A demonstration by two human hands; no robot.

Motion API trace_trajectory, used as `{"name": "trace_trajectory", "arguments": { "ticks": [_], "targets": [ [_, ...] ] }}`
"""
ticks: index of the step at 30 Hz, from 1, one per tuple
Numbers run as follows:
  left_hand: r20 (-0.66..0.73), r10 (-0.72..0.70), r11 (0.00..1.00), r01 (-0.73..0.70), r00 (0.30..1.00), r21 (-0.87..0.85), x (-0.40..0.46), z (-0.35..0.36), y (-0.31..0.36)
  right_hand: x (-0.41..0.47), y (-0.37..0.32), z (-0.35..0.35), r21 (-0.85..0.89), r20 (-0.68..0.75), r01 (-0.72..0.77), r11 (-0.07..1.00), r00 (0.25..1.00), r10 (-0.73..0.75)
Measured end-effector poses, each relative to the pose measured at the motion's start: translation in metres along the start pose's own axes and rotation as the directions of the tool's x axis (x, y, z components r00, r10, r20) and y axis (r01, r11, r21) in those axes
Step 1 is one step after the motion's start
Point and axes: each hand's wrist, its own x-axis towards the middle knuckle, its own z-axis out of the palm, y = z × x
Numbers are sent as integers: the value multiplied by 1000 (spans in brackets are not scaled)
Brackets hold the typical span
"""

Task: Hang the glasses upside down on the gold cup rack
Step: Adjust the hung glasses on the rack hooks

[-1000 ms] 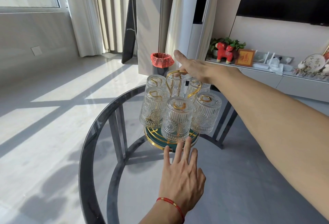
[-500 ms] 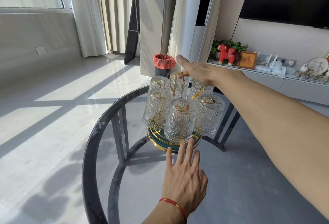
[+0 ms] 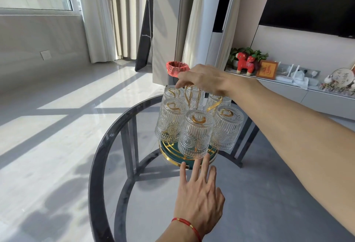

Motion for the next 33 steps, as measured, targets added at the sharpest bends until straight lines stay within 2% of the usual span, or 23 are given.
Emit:
{"name": "trace_trajectory", "arguments": {
  "ticks": [9,13,16,29,33],
  "targets": [
    [-18,8,1000,-8,1000,-23,1,4,0,8,-11,7,-176,113,-10,984,993,30],
    [-26,12,1000,-12,1000,-16,0,5,-1,9,-16,2,-143,132,-112,983,983,131],
    [-29,4,1000,-4,1000,1,-1,3,0,13,-22,2,-148,143,-130,980,978,152],
    [-23,12,999,-13,1000,-40,2,4,0,15,-32,7,-222,141,-89,971,982,122],
    [-24,9,999,-10,1000,-32,0,4,1,15,-33,7,-192,132,-111,975,982,137]
  ]
}}
